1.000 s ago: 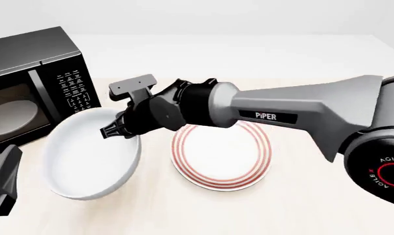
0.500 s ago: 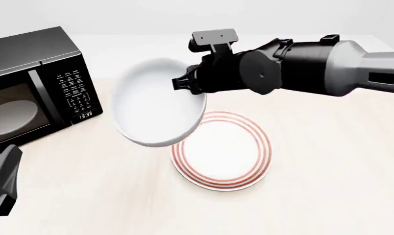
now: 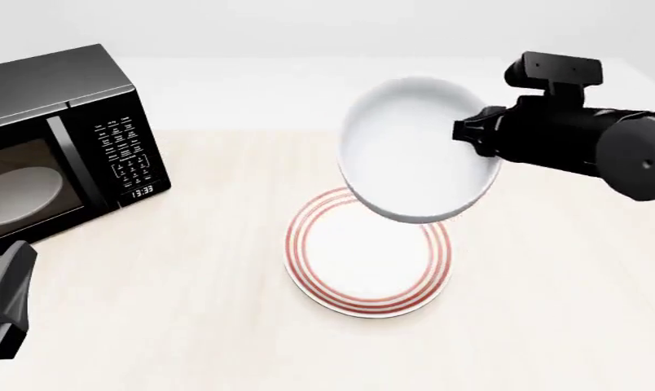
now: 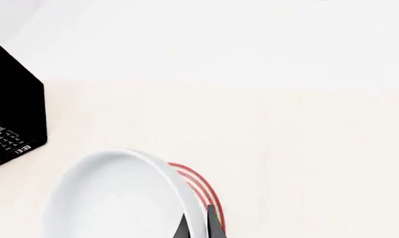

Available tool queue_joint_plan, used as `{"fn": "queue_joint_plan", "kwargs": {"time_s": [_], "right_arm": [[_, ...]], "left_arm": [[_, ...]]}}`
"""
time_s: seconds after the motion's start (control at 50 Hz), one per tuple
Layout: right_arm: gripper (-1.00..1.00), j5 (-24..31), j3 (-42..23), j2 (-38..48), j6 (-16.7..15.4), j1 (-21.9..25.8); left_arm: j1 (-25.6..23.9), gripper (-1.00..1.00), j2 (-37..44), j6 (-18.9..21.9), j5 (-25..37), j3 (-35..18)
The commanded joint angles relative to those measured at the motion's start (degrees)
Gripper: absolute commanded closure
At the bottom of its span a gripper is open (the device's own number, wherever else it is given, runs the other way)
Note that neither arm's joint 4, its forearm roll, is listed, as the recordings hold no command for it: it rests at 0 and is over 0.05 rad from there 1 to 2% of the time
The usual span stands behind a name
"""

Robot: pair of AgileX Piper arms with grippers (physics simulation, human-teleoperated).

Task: Put the white bowl to the right of the plate.

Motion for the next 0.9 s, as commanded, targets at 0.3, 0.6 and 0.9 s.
{"fn": "queue_joint_plan", "kwargs": {"time_s": [0.3, 0.6, 0.9], "right_arm": [[1.00, -4.25, 12.80, -10.73, 0.45, -17.03], [1.00, -9.37, 19.28, -11.12, 2.59, -26.71], [1.00, -12.82, 22.64, -9.54, 3.18, -33.46]], "left_arm": [[0.00, -1.00, 0.00, 0.00, 0.00, 0.00], [0.00, -1.00, 0.00, 0.00, 0.00, 0.00], [0.00, -1.00, 0.00, 0.00, 0.00, 0.00]]}}
